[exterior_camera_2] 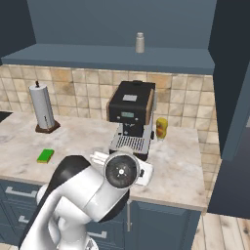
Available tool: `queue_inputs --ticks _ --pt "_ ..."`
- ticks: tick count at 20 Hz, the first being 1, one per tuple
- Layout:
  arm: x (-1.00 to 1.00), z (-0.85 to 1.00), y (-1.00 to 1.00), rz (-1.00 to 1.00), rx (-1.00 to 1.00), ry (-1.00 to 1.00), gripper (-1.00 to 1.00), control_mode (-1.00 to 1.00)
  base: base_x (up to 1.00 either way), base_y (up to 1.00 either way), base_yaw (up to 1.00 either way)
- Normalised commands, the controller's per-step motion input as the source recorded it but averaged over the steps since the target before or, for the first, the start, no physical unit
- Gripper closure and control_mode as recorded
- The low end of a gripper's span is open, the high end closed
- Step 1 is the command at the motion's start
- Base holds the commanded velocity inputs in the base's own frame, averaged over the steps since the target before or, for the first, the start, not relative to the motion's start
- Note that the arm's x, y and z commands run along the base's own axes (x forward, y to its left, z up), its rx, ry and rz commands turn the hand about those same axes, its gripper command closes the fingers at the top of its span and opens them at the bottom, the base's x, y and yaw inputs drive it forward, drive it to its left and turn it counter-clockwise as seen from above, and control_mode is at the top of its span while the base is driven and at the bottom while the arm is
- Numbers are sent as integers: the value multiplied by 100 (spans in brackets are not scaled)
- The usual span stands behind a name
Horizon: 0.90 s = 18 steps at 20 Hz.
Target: Pick the sponge and dish brush from the cabinet and place them on the counter.
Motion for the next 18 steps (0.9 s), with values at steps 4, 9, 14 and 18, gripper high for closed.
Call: queue_inputs --ticks 4,9,14,18 --pt "9 -35 9 47 -2 -6 100 -100 0 0 0" --pt "2 -8 6 43 -4 -5 100 -100 0 0 0" --pt "8 -2 15 32 -9 -6 100 -100 0 0 0" --pt "25 -26 26 9 -13 -10 100 -100 0 0 0"
